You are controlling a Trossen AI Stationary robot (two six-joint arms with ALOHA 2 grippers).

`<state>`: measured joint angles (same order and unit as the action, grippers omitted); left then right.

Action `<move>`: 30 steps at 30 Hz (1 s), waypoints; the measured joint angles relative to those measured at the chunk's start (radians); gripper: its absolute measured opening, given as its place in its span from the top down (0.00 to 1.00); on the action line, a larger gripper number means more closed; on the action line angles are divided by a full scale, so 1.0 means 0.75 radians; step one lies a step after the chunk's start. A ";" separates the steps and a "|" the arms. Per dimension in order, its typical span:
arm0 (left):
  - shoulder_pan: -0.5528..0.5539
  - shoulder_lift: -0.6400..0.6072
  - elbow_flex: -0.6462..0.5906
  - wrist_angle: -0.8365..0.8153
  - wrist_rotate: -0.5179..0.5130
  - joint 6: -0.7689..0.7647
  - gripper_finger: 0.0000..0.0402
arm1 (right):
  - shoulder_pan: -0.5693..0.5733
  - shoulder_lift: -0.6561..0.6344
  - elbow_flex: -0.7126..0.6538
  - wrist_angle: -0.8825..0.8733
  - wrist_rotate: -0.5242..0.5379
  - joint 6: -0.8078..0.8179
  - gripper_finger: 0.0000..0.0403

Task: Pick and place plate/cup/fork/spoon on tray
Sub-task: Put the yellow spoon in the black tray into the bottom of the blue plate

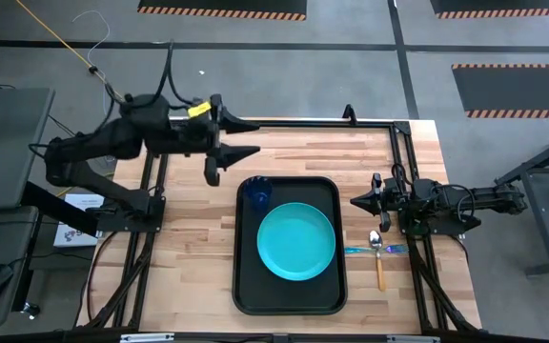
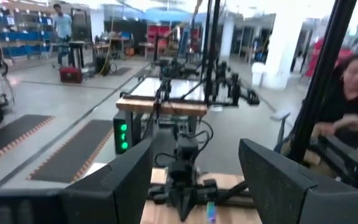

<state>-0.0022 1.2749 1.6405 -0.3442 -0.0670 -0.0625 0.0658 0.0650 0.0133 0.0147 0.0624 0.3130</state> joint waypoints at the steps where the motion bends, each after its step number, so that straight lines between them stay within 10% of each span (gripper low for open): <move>1: 0.000 -0.031 -0.076 0.064 -0.004 -0.026 0.43 | 0.000 0.000 0.000 0.000 0.000 0.000 1.00; 15: -0.018 -0.448 -0.952 0.891 -0.008 -0.276 0.43 | 0.000 0.000 0.000 0.000 0.001 0.000 1.00; 30: -0.051 -0.555 -1.213 1.109 -0.171 -0.263 0.43 | 0.000 0.000 0.000 0.000 0.001 0.000 1.00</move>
<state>-0.0402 0.8590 0.7311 0.4872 -0.1951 -0.2599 0.0657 0.0652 0.0135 0.0150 0.0633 0.3130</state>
